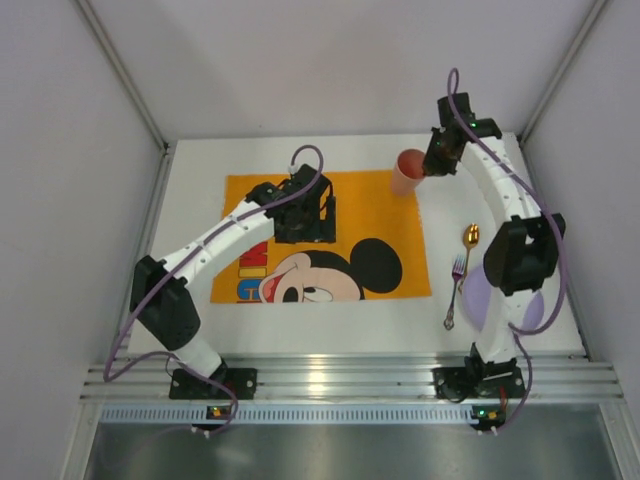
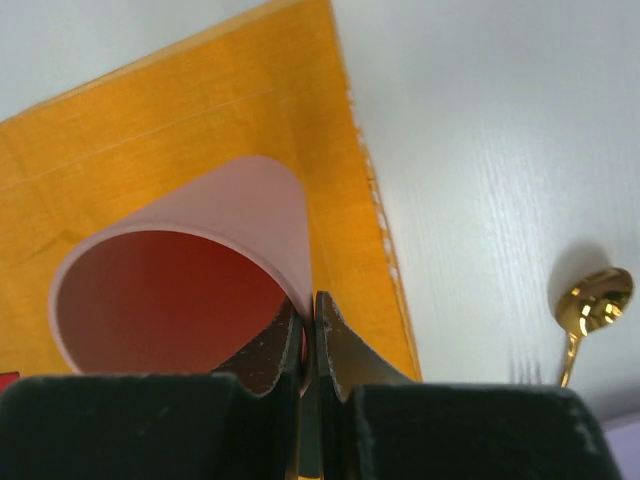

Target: Set the dinner table for one person

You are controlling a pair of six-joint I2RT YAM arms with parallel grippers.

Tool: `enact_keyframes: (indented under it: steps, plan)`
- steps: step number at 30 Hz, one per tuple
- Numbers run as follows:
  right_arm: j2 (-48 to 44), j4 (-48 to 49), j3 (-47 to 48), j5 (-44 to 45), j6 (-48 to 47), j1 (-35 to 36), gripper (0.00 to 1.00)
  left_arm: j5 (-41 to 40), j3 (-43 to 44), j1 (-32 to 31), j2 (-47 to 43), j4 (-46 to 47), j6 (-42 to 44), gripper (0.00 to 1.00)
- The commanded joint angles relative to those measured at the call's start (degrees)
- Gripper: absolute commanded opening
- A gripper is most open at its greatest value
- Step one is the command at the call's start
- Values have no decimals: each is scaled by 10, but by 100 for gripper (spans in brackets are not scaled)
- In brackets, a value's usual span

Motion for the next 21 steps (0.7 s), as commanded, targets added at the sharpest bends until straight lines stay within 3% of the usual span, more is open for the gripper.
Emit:
enact_keyframes:
  steps: [1,9,11,12,15,21]
  plan:
    - [63,-25,88,7,16,24,0,2,-27,21,-64,23,6,94]
    - [180,-59,177,37,15,50,1,22,-85,83,-114,36,21,95]
    - [189,-62,177,48,14,57,18,25,-92,96,-120,38,25,95]
    - [192,-62,176,50,13,59,36,29,-99,101,-121,40,26,95]
    - [195,-64,182,53,13,68,61,41,-104,112,-120,48,33,95]
    - [158,-82,215,37,9,72,91,52,-93,118,-101,50,44,95]
